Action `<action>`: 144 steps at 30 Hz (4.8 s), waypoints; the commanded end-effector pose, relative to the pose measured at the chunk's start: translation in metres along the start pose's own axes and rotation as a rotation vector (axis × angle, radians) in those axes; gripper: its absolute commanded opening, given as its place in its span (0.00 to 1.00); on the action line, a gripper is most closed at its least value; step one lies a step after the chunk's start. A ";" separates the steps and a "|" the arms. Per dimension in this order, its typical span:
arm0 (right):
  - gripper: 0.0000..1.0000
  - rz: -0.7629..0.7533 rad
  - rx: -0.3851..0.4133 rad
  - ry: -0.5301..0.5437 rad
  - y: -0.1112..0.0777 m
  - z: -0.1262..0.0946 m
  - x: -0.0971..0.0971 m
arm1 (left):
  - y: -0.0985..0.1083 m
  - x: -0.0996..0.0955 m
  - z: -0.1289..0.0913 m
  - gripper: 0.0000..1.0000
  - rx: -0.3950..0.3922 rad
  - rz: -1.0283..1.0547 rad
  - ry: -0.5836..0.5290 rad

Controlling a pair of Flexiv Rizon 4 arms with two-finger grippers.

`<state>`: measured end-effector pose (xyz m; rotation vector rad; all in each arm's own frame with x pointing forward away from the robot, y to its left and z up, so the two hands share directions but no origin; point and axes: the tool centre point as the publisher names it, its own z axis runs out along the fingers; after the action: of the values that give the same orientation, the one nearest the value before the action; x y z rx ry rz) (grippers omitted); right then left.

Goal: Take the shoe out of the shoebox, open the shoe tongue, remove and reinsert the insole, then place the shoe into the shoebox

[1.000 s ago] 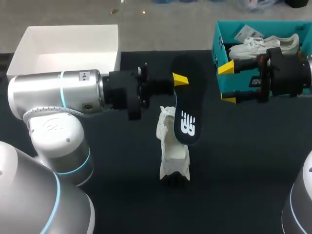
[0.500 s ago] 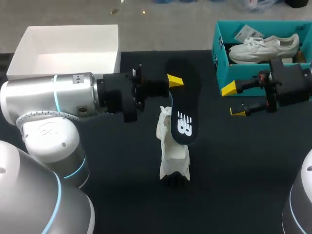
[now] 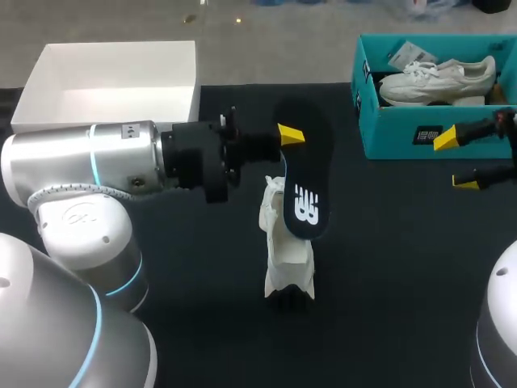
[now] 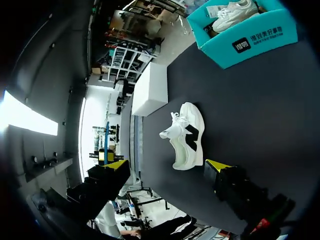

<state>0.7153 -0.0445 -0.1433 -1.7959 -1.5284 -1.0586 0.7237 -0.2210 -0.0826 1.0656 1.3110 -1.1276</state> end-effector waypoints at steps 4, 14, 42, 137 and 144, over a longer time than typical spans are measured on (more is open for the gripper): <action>1.00 0.017 -0.113 0.003 -0.022 -0.009 0.000 | -0.001 -0.002 0.000 0.00 -0.007 -0.005 0.001; 1.00 0.010 -0.106 -0.008 -0.022 -0.008 0.001 | -0.002 -0.005 0.001 0.00 -0.017 0.014 -0.007; 1.00 0.010 -0.106 -0.008 -0.022 -0.008 0.001 | -0.008 0.028 -0.009 0.00 0.087 -0.575 -0.014; 1.00 0.010 -0.106 -0.008 -0.022 -0.008 0.001 | -0.023 0.212 -0.049 0.00 0.105 -0.829 0.308; 1.00 0.010 -0.106 -0.008 -0.022 -0.008 0.001 | -0.031 0.181 -0.043 0.00 0.112 -0.795 0.267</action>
<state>0.6925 -0.0465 -0.1396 -1.8764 -1.4923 -1.1497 0.6832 -0.1841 -0.2728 0.8032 1.9976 -1.7028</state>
